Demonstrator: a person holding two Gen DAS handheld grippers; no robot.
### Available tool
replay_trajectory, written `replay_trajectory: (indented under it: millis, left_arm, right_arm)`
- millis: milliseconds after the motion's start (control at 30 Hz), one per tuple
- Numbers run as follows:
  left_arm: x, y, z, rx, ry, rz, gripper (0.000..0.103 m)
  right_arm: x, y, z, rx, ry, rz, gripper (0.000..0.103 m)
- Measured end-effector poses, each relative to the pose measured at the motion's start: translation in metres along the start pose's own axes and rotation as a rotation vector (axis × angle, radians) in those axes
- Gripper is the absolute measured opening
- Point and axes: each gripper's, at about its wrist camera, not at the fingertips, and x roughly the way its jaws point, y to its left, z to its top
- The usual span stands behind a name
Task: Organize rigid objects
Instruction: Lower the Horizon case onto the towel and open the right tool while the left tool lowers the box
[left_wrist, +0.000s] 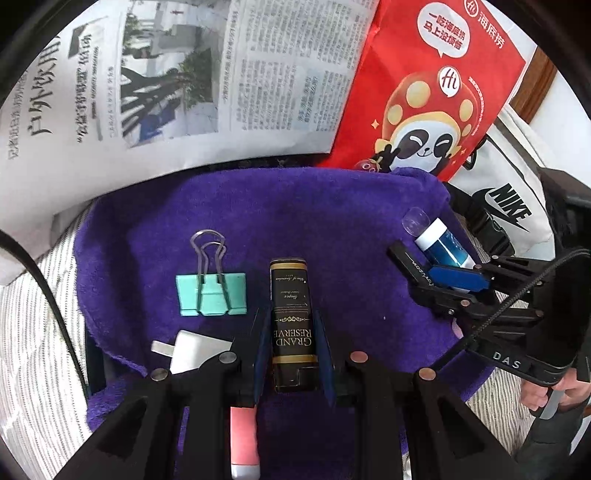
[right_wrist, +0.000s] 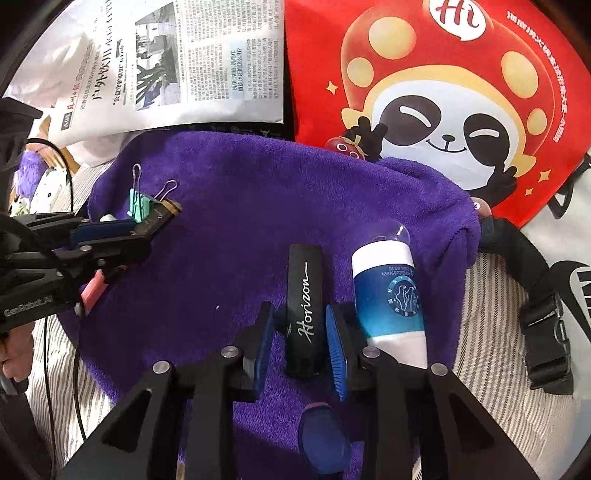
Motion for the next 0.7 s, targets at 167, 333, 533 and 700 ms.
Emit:
replay_trajectory:
  millis: [167, 333, 533, 700]
  left_arm:
    - [0.004, -0.006, 0.0, 0.005, -0.003, -0.008, 0.023]
    - [0.007, -0.012, -0.001, 0.014, -0.001, -0.015, 0.024]
    - [0.009, -0.014, -0.001, 0.023, -0.003, -0.011, 0.024]
    - [0.005, -0.009, -0.001, 0.015, -0.004, -0.018, 0.024]
  right_arm:
    - [-0.005, 0.003, 0.0, -0.035, -0.008, -0.034, 0.033]
    - [-0.008, 0.003, -0.004, -0.044, -0.007, -0.033, 0.035]
    - [-0.009, 0.003, -0.004, -0.052, -0.006, -0.032, 0.035]
    - [-0.009, 0.003, -0.004, -0.047, -0.008, -0.028, 0.035]
